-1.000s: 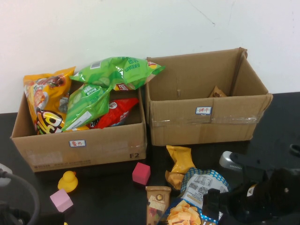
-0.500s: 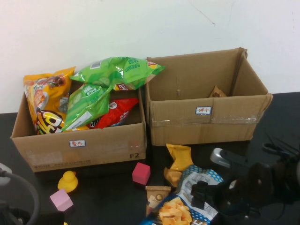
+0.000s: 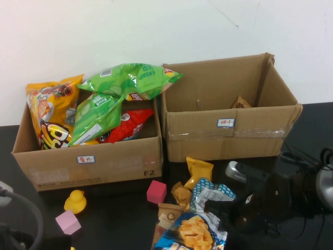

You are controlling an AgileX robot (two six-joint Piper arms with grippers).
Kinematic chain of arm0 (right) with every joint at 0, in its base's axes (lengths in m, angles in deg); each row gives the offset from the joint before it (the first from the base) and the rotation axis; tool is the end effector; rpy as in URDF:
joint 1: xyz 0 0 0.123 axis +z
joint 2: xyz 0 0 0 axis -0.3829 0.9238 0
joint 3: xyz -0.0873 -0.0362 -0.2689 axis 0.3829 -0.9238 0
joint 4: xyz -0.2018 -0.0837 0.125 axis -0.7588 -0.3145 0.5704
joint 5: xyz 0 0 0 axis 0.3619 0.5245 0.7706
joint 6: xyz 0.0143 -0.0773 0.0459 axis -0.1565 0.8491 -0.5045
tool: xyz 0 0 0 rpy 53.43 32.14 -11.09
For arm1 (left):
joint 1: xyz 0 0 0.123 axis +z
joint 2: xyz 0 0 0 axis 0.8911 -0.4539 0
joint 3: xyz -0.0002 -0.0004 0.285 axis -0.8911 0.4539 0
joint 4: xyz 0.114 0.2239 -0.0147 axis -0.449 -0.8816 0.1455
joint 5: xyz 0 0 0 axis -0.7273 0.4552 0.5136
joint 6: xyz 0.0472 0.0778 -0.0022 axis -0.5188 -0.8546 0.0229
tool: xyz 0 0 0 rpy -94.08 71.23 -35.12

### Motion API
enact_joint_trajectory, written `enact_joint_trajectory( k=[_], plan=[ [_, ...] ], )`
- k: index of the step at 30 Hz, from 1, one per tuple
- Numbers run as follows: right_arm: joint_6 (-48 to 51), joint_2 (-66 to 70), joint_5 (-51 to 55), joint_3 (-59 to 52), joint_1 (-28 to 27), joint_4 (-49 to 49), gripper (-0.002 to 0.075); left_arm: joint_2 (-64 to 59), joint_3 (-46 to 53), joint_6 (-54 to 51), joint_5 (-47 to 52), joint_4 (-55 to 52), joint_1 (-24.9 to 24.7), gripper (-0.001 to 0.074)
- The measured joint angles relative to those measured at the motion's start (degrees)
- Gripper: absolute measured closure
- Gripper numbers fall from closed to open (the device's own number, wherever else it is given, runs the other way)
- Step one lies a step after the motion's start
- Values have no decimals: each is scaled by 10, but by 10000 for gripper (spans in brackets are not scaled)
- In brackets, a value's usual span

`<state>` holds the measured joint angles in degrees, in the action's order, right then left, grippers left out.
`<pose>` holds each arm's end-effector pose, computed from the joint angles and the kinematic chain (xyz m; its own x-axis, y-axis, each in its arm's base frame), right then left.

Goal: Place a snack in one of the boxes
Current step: Pick up the potato chip, then place the potato chip in the potato chip box

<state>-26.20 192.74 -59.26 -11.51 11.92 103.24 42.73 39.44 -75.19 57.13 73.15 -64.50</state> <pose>0.2784 0.1960 0.0796 -0.9240 0.2716 -0.2692 0.1627 0.9163 0.3660 0.1117 -0.0488 0.2756 -0.7433 -0.0555 -0.6666 0.3114 0.8533 -0.4183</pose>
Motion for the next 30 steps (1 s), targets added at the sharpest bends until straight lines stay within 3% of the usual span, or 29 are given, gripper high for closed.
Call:
enact_joint_trajectory(
  k=[2,6,13,23,30],
  plan=[
    [1,0,-2,0,0,-1,659,0,0,0,0,0,0,737],
    [31,0,2,3,0,-6,695,0,0,0,0,0,0,737],
    [96,-52,59,1,0,-31,711,0,0,0,-24,0,0,737],
    [103,-200,60,1,0,-70,716,0,0,0,-72,-3,0,737],
    [112,-233,42,63,0,-71,716,9,0,33,-77,-102,0,737]
  ],
)
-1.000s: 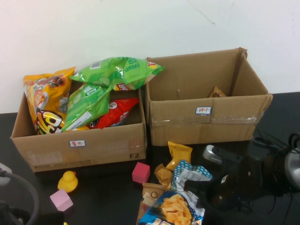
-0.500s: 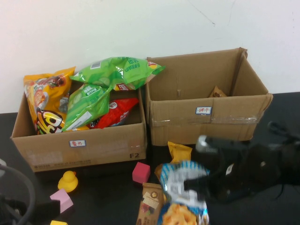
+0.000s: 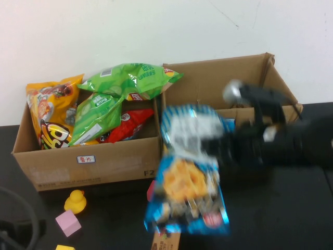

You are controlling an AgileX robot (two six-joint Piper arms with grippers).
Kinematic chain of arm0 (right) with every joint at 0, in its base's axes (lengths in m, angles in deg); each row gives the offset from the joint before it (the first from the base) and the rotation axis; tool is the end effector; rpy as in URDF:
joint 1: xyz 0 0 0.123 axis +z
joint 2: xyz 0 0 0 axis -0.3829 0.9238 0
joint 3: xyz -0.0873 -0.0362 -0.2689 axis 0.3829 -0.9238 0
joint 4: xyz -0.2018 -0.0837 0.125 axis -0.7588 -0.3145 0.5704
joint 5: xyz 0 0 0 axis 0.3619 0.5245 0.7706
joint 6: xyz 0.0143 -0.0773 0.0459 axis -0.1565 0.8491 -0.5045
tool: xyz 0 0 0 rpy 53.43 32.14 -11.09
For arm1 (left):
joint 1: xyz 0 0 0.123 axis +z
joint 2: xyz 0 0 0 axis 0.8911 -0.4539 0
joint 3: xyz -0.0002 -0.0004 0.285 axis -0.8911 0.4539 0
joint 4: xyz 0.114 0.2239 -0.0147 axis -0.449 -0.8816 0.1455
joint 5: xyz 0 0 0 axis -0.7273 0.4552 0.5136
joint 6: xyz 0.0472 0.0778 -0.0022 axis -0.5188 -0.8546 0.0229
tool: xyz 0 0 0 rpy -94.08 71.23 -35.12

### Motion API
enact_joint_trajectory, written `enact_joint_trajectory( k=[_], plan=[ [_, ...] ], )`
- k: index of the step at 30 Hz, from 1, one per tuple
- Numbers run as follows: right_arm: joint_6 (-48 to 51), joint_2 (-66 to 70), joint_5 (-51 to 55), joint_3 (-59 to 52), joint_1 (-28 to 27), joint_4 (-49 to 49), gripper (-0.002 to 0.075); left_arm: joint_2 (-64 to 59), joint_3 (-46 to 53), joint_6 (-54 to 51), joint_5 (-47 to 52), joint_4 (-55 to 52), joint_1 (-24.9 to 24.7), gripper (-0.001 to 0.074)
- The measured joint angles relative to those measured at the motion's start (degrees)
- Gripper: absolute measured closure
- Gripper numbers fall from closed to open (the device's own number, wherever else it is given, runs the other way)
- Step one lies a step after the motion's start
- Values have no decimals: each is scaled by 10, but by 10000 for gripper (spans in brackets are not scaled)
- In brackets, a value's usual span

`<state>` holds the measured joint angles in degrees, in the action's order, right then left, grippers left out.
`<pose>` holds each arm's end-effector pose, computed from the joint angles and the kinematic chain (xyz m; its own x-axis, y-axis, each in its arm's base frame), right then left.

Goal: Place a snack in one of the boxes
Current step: Place the potato chip in the potato chip box

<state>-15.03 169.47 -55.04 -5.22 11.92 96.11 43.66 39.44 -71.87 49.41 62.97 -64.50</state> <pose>0.2807 0.2002 0.2449 -0.7406 0.0946 -0.6653 -0.2781 0.8581 0.4316 0.1183 -0.0346 0.2769 -0.6659 -0.0269 -0.7455 0.2551 0.9309 -0.2614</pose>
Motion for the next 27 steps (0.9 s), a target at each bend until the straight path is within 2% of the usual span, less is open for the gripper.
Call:
enact_joint_trajectory(
  k=[5,7,14,20,27],
  plan=[
    [17,29,-1,121,1,0,716,51,0,27,-1,-68,0,737],
    [18,75,-10,219,6,8,716,82,0,35,3,-86,0,737],
    [18,235,-65,434,19,132,716,118,0,41,9,-118,0,737],
    [18,374,-102,615,36,189,716,118,23,41,-7,-121,0,737],
    [38,496,-113,735,49,200,708,118,52,57,-28,-114,0,737]
  ],
)
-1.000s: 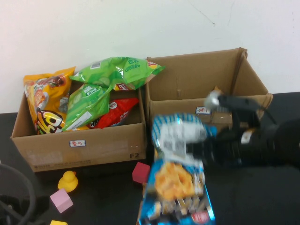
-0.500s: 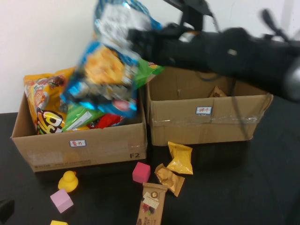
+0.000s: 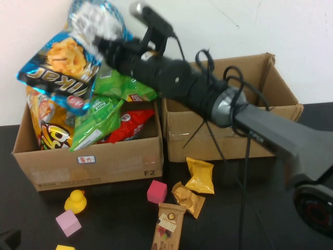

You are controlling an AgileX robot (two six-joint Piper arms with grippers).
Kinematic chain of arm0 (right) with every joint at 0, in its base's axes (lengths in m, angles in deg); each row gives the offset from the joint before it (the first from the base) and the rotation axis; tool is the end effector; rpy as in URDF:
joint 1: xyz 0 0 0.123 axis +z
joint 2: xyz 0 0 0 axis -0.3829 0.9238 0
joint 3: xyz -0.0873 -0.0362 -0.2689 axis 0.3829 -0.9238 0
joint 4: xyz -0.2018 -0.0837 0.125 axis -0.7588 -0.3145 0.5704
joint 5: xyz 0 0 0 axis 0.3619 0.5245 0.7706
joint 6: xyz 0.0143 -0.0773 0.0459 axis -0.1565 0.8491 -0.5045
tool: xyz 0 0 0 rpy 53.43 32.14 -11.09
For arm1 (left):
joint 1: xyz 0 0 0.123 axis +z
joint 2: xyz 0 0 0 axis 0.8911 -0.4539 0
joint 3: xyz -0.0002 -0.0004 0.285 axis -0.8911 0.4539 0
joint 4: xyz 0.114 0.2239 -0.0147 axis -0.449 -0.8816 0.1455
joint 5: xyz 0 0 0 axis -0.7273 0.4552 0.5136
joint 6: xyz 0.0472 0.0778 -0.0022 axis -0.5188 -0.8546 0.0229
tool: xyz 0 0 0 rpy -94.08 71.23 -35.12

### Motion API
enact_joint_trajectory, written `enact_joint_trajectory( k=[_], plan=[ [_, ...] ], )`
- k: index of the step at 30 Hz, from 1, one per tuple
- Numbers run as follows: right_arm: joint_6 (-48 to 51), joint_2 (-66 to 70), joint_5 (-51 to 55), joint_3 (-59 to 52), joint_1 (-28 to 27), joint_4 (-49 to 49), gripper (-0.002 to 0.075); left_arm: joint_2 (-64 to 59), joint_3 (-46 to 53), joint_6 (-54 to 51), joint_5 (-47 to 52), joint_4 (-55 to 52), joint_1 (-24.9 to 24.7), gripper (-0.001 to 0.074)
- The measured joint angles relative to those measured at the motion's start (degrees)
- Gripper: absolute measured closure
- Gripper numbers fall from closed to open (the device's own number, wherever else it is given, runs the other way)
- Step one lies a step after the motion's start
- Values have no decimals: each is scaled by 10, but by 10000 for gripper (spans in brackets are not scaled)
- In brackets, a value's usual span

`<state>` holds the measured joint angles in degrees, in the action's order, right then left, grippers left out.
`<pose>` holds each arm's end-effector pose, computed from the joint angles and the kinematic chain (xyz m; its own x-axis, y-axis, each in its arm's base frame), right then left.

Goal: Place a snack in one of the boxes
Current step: Place the potato chip in the potato chip box, then pick up the biscuit

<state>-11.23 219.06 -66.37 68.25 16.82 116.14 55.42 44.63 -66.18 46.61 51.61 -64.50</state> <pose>0.4543 0.3690 0.2632 -0.4807 0.5415 -0.6898 -0.3828 0.5782 0.7206 0.0876 -0.0220 0.2670 -0.5602 0.0203 -0.8281 0.2072 0.9714 -0.1163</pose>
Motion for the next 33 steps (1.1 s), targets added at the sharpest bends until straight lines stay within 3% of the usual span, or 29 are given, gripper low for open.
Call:
enact_joint_trajectory(
  k=[3,7,9,12,16,20,23,29,33],
  plan=[
    [59,14,38,4,0,0,615,0,0,0,-10,1,0,736],
    [170,12,94,5,0,0,298,0,0,0,-13,1,0,738],
    [206,8,109,7,-1,0,184,0,0,0,-13,1,0,737],
    [254,-13,131,7,-2,-3,101,0,0,0,-13,1,0,737],
    [270,-54,197,7,-12,-33,86,0,0,0,-12,-2,0,737],
    [205,-104,314,8,-39,-130,94,0,0,0,-2,-18,0,737],
    [122,-137,433,9,-67,-228,159,0,0,0,-1,-14,0,737],
    [78,-195,655,9,-136,-380,473,-18,0,-15,52,5,0,737],
    [86,-232,718,9,-162,-419,645,-54,0,-31,63,50,0,737]
  ],
)
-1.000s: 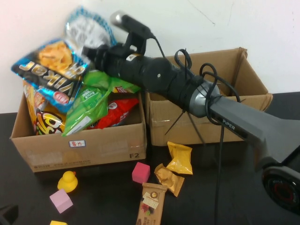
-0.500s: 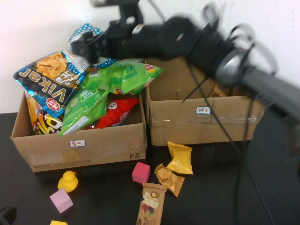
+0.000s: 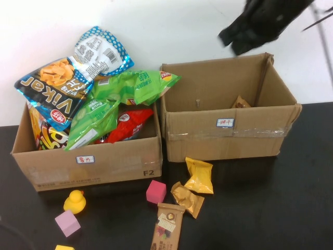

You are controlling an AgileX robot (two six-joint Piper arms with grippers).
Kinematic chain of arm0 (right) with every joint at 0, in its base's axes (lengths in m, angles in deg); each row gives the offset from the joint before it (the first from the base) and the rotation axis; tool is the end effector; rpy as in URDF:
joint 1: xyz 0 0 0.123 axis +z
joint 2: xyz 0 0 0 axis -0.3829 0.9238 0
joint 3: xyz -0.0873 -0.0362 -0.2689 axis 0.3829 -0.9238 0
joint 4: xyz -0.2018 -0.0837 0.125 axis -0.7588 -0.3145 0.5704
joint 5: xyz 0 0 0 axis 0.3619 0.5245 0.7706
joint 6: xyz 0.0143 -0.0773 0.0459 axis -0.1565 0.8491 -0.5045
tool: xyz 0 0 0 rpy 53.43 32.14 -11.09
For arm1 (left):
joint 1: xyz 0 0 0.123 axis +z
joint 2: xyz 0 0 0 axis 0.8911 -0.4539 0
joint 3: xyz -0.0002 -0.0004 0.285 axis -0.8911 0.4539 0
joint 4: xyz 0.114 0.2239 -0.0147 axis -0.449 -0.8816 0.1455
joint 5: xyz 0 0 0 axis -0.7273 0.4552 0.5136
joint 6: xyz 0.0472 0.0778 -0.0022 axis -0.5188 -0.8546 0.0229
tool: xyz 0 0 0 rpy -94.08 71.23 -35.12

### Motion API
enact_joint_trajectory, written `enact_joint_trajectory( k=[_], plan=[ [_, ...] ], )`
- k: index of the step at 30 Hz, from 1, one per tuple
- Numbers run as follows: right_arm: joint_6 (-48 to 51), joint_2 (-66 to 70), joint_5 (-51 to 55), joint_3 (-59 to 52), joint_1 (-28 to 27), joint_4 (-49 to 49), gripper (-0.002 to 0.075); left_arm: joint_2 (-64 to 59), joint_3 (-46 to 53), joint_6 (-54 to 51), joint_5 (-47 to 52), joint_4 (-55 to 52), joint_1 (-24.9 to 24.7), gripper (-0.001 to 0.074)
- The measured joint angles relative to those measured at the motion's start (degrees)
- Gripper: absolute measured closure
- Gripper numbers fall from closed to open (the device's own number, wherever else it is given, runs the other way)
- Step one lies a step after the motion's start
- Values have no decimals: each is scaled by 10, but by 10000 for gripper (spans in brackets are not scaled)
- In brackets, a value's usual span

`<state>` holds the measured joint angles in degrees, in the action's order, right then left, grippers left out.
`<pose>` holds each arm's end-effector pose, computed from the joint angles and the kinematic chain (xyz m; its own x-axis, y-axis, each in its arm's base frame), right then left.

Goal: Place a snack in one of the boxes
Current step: Pick up the biscuit

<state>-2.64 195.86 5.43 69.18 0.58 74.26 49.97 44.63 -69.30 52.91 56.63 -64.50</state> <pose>0.4134 0.1835 0.3858 -0.6564 -0.4122 -0.6319 -0.5178 0.8552 -0.0201 0.0938 -0.0299 0.2535 -0.7000 0.0355 -0.7133 0.2511 0.9472 -0.1993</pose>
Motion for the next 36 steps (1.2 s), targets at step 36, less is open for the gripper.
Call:
enact_joint_trajectory(
  k=[36],
  plan=[
    [19,-506,-160,-755,-20,-67,725,-458,-149,204,-162,-127,-334,730]
  ],
)
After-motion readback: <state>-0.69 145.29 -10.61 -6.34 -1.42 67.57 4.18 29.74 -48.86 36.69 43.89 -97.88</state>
